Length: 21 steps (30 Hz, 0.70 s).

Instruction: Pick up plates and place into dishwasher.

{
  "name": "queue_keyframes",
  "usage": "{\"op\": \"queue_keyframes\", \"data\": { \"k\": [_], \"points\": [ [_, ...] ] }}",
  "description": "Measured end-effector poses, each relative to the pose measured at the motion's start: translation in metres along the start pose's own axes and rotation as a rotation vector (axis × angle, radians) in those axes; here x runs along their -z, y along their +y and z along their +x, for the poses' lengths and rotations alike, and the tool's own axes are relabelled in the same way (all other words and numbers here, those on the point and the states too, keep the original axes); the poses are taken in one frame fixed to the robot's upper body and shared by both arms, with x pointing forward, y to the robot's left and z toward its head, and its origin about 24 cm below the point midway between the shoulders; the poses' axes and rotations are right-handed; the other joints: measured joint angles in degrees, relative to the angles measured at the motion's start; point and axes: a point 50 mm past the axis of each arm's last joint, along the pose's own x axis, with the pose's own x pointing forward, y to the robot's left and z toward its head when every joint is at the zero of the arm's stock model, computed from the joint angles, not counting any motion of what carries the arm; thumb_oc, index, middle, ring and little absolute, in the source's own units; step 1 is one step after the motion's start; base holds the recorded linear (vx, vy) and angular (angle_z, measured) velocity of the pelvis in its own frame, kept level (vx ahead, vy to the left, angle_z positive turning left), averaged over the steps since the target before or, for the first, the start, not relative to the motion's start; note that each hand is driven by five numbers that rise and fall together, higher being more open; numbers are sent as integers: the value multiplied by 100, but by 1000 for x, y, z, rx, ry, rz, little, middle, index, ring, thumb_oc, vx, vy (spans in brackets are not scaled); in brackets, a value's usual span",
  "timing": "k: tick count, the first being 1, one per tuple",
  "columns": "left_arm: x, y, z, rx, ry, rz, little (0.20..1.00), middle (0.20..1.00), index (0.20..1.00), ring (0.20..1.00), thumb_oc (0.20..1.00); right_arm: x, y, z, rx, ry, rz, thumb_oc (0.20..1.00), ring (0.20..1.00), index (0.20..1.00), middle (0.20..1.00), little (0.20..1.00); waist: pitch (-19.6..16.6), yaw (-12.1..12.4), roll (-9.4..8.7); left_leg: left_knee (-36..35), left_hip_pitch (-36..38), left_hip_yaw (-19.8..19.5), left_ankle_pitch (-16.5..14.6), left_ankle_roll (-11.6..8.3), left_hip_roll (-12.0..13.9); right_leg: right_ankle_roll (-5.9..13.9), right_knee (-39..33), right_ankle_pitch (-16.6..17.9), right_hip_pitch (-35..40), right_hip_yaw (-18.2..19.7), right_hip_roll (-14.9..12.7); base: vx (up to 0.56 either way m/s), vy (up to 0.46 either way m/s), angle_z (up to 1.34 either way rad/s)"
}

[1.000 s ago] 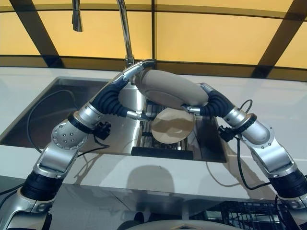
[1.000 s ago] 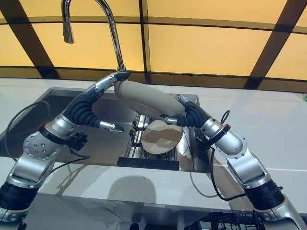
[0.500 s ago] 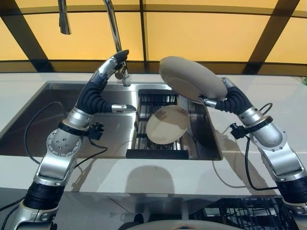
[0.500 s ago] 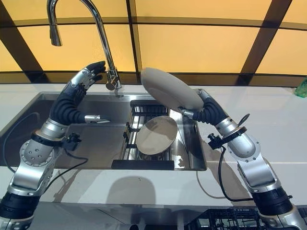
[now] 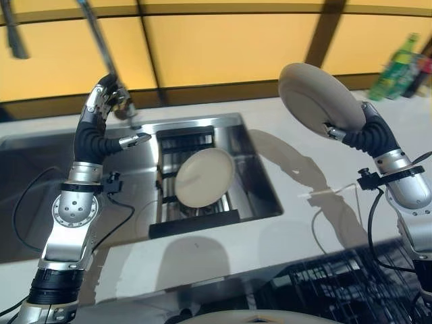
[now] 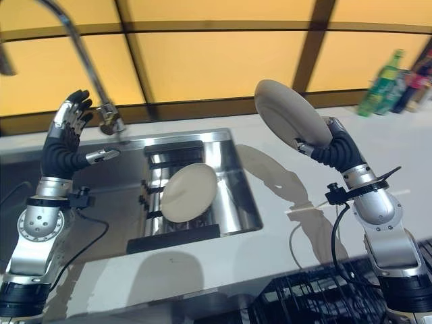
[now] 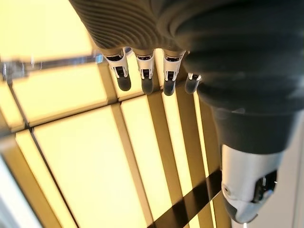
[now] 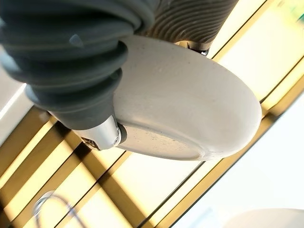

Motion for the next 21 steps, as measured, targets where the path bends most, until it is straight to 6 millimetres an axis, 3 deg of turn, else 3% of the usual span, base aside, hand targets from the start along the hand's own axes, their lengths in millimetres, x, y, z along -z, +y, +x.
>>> {"op": "queue_keyframes", "data": {
  "k": [1, 7, 11, 14, 17, 19, 21],
  "points": [
    [3, 1, 0, -6, 20, 8, 1000, 1000, 1000, 1000, 1000, 3, -2, 0, 14, 14, -2, 200, 200, 200, 200, 200, 36, -150, 43, -11, 35, -32, -98, -77, 6, 55, 48, -6, -30, 94, -6, 13, 208, -61],
    [8, 12, 0, -35, 63, 48, 1000, 1000, 1000, 1000, 1000, 26, -8, -26, 94, 134, 3, 200, 200, 200, 200, 200, 276, -769, -36, -188, 246, 308, -147, 175, -332, 356, 169, -13, -198, 434, -365, -3, 162, -35],
    [7, 19, 0, -52, 61, 82, 1000, 1000, 1000, 1000, 1000, 32, -8, -35, 89, 170, 3, 200, 200, 200, 200, 200, 385, -784, 33, -321, 343, 443, -154, 209, -376, 444, 209, 97, -378, 437, -419, -251, 60, -50],
    [6, 24, 0, -74, 57, 92, 1000, 1000, 1000, 1000, 1000, 38, -10, -38, 105, 188, 3, 200, 200, 200, 200, 200, 577, -550, 49, -279, 380, 803, -206, 180, -226, 256, 489, 378, -781, -313, -204, -318, 64, -83],
    [7, 26, -1, -84, 63, 93, 1000, 1000, 1000, 1000, 1000, 44, -10, -41, 133, 211, 12, 200, 200, 200, 200, 200, 660, -381, 52, -189, 212, 1088, -328, 276, -135, 245, 342, 725, -1004, -781, -132, -262, -34, -69],
    [10, 30, -6, -97, 81, 97, 1000, 1000, 1000, 1000, 1000, 47, -10, -46, 150, 233, 10, 200, 200, 200, 200, 200, 694, -226, 175, -75, 204, 1345, -276, 196, 133, 82, 1659, -20, -1212, -1273, -40, -223, -99, -46],
    [9, 34, -5, -109, 80, 112, 1000, 1000, 1000, 1000, 1000, 48, -10, -47, 160, 238, 6, 200, 200, 200, 200, 200, 656, -6, 62, 186, 147, 1413, -343, 92, 201, 64, 2321, -551, -1152, -1537, -212, -227, -147, -48]
  ]
}}
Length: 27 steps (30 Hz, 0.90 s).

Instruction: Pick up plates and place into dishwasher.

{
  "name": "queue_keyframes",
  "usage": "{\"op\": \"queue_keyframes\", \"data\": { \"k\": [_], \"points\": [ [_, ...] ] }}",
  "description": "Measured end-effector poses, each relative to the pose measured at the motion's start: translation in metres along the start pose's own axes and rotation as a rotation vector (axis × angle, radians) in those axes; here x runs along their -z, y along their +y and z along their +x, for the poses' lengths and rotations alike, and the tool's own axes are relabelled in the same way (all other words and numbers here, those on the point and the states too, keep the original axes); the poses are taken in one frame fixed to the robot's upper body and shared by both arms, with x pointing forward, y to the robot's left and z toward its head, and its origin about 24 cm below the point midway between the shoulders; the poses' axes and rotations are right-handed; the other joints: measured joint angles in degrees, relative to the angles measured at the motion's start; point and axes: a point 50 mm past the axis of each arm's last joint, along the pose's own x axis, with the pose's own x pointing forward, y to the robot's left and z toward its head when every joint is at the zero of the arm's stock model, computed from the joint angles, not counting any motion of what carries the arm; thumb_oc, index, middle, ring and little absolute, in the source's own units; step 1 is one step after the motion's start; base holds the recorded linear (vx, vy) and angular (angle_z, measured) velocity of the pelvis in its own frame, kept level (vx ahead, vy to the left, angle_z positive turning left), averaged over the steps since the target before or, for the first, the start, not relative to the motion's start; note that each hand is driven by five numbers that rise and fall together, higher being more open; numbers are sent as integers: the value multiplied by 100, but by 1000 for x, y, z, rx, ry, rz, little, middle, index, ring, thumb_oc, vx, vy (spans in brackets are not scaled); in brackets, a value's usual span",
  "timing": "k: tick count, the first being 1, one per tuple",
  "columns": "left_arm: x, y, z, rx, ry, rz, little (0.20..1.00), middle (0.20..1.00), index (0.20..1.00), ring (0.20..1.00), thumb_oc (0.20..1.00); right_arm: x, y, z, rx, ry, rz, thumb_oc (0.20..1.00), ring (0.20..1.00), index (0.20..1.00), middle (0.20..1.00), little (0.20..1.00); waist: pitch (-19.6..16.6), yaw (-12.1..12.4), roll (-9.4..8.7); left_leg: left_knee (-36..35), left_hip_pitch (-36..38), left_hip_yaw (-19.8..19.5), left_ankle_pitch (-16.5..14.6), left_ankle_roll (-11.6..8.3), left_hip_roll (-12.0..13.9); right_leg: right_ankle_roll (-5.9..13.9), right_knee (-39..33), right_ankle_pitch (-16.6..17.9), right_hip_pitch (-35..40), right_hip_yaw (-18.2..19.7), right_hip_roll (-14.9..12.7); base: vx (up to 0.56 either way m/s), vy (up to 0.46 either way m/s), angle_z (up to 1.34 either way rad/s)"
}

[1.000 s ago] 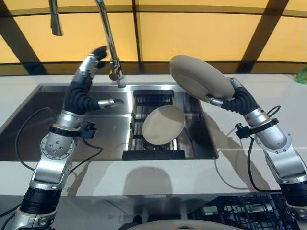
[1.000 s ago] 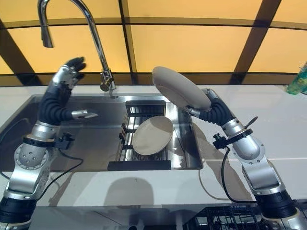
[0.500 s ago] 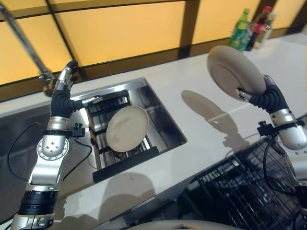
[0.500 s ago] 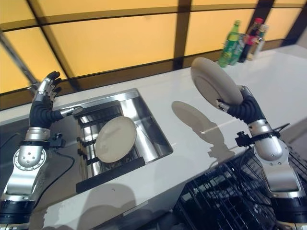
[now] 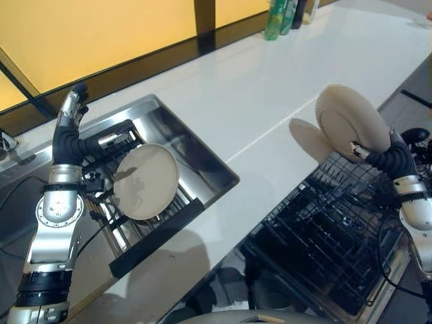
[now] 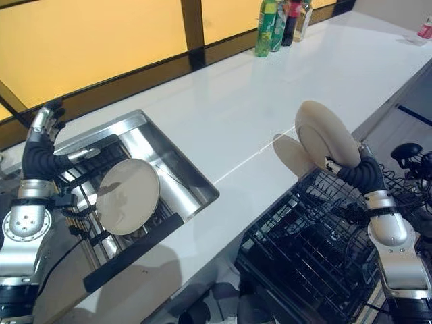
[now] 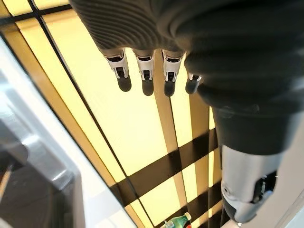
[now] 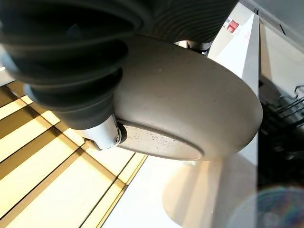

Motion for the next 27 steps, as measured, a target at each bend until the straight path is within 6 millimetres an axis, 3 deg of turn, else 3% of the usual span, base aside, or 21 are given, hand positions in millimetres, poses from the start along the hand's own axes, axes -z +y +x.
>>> {"op": "queue_keyframes", "data": {
  "k": [2, 3, 5, 6, 7, 10, 18, 24, 27],
  "points": [
    [3, 8, 2, -25, 12, 21, 1000, 1000, 1000, 1000, 1000, -2, 1, 3, 13, -11, 9, 200, 200, 200, 200, 200, -30, 313, -140, 739, -414, -43, -126, -34, 46, -250, -626, -55, 182, -55, 123, -202, -206, -57],
    [3, 11, 2, -37, 12, 28, 1000, 1000, 1000, 1000, 1000, -1, -1, 6, 22, -11, 9, 200, 200, 200, 200, 200, 4, 396, -158, 1153, -800, -226, -229, 44, 95, -427, -1009, 73, 264, 64, 188, -162, -214, -44],
    [0, 13, 4, -44, 3, 37, 1000, 1000, 1000, 1000, 1000, 3, -4, 9, 51, 6, 12, 200, 200, 200, 200, 200, -29, 508, -48, 513, -863, -472, -102, 194, 12, -509, -1369, 286, 284, 187, 378, -135, -184, -45],
    [0, 15, 4, -55, 1, 40, 1000, 1000, 1000, 1000, 1000, 5, -2, 9, 52, 20, 16, 200, 200, 200, 200, 200, -31, 565, -36, 410, -757, -480, 108, 11, 67, -532, -1427, 294, 301, 254, 481, -132, -140, -45],
    [0, 16, 4, -66, 8, 40, 1000, 1000, 1000, 1000, 1000, 8, -1, 7, 45, 32, 15, 200, 200, 200, 200, 200, -31, 518, -70, 466, -705, -441, 70, -103, 131, -524, -1438, 240, 343, 236, 514, -147, -119, -42],
    [0, 16, 4, -72, 11, 41, 1000, 1000, 1000, 1000, 1000, 9, -1, 6, 38, 42, 13, 200, 200, 200, 200, 200, -58, 513, -132, 585, -615, -251, -18, -178, 247, -551, -1437, 206, 371, -15, 437, -156, -83, -42],
    [2, 16, 4, -83, 14, 45, 1000, 1000, 1000, 1000, 1000, 28, 2, 4, -124, 163, -2, 200, 200, 200, 200, 200, -34, 201, -38, 794, -576, -342, -20, -179, 336, -601, -1607, 417, 539, 147, 537, -108, -13, -19],
    [7, 18, 3, -95, 36, 49, 1000, 1000, 1000, 1000, 1000, 48, -12, 0, -152, 304, -51, 200, 200, 200, 200, 200, -31, 52, 75, 595, -433, -331, -44, -219, 382, -608, -1630, 422, 600, 117, 599, -61, 16, 3],
    [8, 20, 3, -106, 36, 51, 1000, 1000, 1000, 1000, 1000, 63, -21, -15, -141, 402, -75, 200, 200, 200, 200, 200, -27, 28, 100, 563, -426, -329, -61, -247, 389, -604, -1623, 423, 590, 109, 605, -55, 27, 2]
  ]
}}
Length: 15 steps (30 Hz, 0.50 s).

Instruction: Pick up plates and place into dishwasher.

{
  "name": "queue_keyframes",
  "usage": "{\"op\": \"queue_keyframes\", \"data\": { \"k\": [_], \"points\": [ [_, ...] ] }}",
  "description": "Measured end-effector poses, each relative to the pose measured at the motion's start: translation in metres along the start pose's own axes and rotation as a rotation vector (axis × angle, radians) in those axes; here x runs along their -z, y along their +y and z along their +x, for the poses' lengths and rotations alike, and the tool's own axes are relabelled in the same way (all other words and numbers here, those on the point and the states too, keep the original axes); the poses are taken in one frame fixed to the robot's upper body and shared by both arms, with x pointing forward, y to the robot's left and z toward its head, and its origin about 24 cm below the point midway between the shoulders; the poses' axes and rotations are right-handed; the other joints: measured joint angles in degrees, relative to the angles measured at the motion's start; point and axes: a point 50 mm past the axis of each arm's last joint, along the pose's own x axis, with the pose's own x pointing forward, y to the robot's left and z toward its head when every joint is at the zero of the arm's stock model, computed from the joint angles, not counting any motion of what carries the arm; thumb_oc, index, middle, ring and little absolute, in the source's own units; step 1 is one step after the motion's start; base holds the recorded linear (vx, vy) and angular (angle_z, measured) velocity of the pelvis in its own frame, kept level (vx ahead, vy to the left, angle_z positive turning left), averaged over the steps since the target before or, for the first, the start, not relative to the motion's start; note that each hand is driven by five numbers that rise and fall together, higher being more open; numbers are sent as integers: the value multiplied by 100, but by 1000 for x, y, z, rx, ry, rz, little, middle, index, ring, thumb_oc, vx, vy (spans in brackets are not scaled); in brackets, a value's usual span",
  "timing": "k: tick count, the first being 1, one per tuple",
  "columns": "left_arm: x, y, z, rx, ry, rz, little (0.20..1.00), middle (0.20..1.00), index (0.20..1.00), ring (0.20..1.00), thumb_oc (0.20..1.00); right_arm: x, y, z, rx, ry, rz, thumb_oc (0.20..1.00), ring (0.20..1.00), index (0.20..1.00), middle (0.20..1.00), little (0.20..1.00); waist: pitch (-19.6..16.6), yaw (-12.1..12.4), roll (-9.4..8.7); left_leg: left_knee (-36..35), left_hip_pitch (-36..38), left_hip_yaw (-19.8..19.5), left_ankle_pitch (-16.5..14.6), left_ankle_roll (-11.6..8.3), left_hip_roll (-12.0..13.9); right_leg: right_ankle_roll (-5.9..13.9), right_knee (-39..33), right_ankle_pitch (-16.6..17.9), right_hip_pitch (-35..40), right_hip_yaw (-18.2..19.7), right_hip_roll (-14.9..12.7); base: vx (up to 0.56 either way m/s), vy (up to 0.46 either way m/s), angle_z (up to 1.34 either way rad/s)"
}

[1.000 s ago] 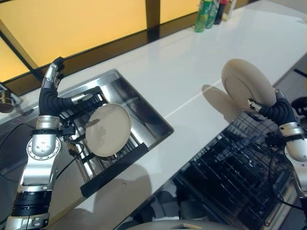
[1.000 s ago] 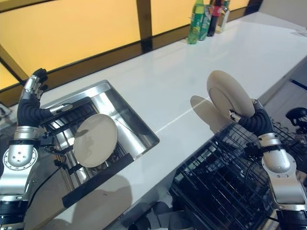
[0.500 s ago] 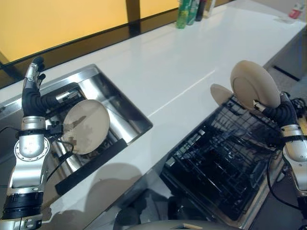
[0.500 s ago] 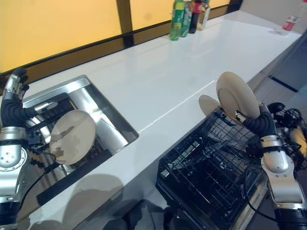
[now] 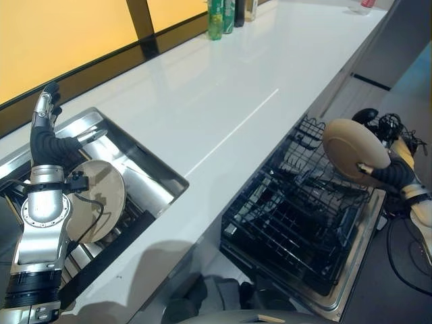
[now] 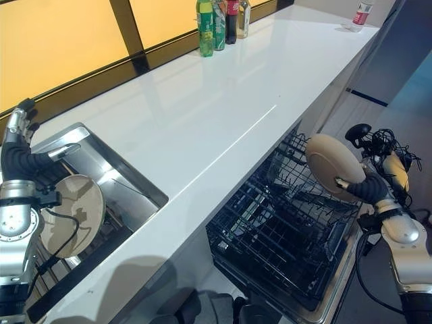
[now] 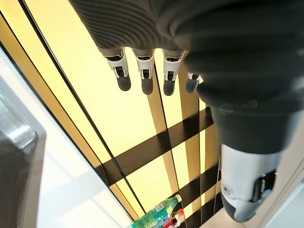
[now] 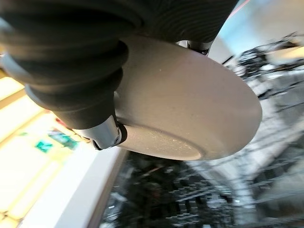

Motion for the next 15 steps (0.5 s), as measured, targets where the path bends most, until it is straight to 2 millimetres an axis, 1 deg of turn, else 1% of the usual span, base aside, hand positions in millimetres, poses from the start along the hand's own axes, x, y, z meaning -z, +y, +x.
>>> {"op": "queue_keyframes", "data": {
  "k": [3, 6, 8, 12, 15],
  "points": [
    [0, 9, -1, -37, -5, 10, 1000, 1000, 1000, 1000, 1000, 18, -2, -12, -33, 86, -18, 200, 200, 200, 200, 200, -1, -6, 19, -34, 0, 4, -17, -27, -5, 17, 3, 6, -12, -1, -7, -50, 33, 1],
    [-1, 16, -2, -68, -9, 18, 1000, 1000, 1000, 1000, 1000, 31, 3, -21, -128, 149, -35, 200, 200, 200, 200, 200, -3, -91, 21, -75, 2, 16, -19, -33, -26, 36, 3, 16, -27, 5, -28, -43, 19, 1],
    [0, 16, -2, -68, -8, 18, 1000, 1000, 1000, 1000, 1000, 33, 7, -22, -200, 156, -31, 200, 200, 200, 200, 200, -10, -133, 34, -78, 2, 21, -19, -32, -40, 47, 0, 23, -27, 5, -42, -16, 3, -1],
    [-1, 15, -1, -66, -14, 15, 1000, 1000, 1000, 1000, 1000, 32, 14, -21, -283, 155, -28, 200, 200, 200, 200, 200, -42, -180, 88, -81, 3, 25, -18, -31, -48, 51, -10, 30, -20, 4, -49, 0, 0, 0],
    [-1, 12, 0, -57, -16, 11, 1000, 1000, 1000, 1000, 1000, 28, 27, -16, -359, 133, -1, 200, 200, 200, 200, 200, -59, -169, 115, -79, 7, 15, -18, -31, -53, 53, -12, 36, -5, -6, -53, -6, 20, 2]
  ]
}}
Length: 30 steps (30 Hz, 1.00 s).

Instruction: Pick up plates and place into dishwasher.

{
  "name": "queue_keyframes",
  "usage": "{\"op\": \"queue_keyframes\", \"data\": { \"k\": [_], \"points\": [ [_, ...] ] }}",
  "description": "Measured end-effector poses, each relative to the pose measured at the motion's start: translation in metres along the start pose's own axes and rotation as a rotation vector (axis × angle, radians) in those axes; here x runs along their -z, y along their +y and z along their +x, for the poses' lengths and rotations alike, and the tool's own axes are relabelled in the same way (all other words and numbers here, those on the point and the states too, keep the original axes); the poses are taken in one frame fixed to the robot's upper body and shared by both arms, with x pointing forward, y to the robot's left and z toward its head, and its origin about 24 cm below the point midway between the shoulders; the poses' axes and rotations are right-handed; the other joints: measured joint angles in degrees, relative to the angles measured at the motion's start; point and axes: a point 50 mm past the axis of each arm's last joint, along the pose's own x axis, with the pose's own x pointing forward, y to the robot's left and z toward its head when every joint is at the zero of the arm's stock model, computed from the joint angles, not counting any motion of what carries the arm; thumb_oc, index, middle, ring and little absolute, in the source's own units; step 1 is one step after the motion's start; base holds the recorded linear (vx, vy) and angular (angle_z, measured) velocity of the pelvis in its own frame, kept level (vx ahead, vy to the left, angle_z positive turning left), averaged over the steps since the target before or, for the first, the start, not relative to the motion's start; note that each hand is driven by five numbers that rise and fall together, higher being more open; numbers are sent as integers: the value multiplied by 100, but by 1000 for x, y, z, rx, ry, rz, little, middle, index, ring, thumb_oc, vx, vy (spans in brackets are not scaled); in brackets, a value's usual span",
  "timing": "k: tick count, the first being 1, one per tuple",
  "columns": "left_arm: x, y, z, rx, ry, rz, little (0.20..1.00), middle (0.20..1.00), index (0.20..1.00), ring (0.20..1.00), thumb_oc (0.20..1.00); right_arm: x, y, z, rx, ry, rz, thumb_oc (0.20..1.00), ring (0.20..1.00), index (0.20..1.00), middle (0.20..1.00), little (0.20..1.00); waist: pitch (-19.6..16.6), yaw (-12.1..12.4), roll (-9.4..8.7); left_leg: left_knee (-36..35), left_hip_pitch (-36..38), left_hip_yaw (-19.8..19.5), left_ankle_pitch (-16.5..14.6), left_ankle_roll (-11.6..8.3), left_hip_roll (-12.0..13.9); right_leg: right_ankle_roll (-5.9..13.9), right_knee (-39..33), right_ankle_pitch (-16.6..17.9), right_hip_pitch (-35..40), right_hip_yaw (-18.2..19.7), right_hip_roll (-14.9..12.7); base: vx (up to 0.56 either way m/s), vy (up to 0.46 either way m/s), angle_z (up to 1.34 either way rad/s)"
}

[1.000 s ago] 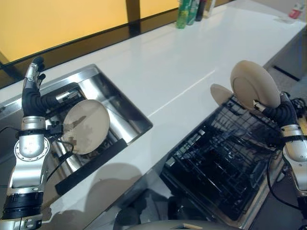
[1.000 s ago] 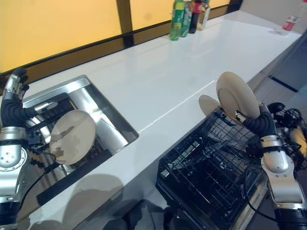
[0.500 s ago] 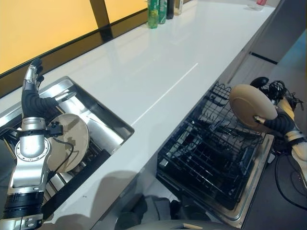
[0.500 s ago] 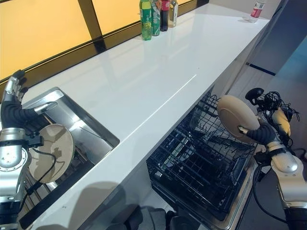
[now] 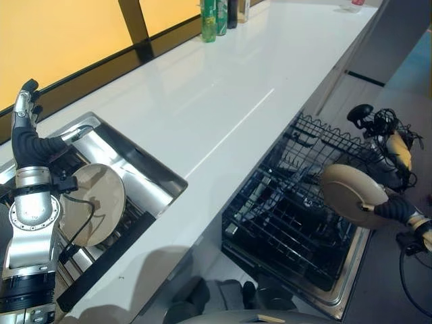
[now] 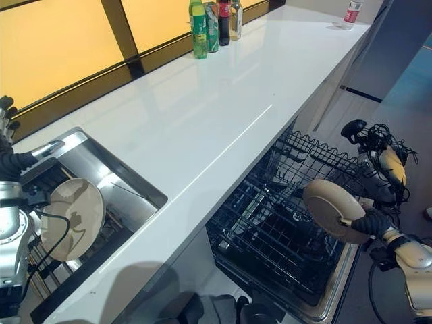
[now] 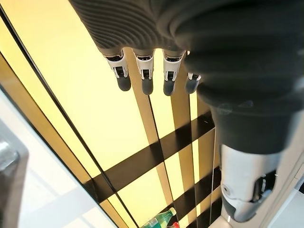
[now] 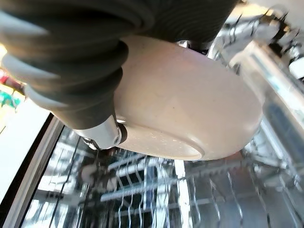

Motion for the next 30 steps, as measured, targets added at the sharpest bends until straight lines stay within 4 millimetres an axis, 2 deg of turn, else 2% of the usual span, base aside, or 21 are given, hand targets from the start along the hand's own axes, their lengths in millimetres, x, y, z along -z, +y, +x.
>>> {"op": "queue_keyframes", "data": {
  "k": [5, 8, 15, 25, 30],
  "points": [
    [8, -6, -2, 26, 31, -1, 1000, 1000, 1000, 1000, 1000, -17, 22, 14, -163, -136, 109, 200, 200, 200, 200, 200, -25, 65, 43, 1, 11, -34, 1, 1, -5, 9, -83, 6, 120, -98, -10, 9, 14, 11],
    [8, -7, -2, 30, 22, -4, 1000, 1000, 1000, 1000, 1000, -18, 31, 19, -194, -182, 178, 200, 200, 200, 200, 200, -41, 137, 61, -1, 40, -83, 1, 1, -16, 20, -180, 27, 223, -158, -13, 9, -1, 12],
    [6, -8, -2, 43, 1, -11, 1000, 1000, 1000, 1000, 1000, -2, 48, 25, -235, -146, 284, 200, 200, 200, 200, 200, -77, 355, 90, -23, 94, -173, 1, 1, -39, 33, -300, 35, 385, -259, -25, 1, -3, 8],
    [6, -9, -2, 52, 0, -12, 1000, 1000, 1000, 1000, 1000, 36, 91, 27, -413, 45, 298, 200, 200, 200, 200, 200, -95, 356, 82, -7, 92, -207, 1, 1, -40, 33, -307, 35, 436, -296, -28, 2, -2, 1],
    [8, -17, -4, 88, 8, -19, 1000, 1000, 1000, 1000, 1000, 47, 95, 26, -415, 90, 324, 200, 200, 200, 200, 200, -195, 365, 75, -6, 97, -255, 1, 1, -40, 33, -349, 35, 504, -340, -26, 16, -14, 5]
  ]
}}
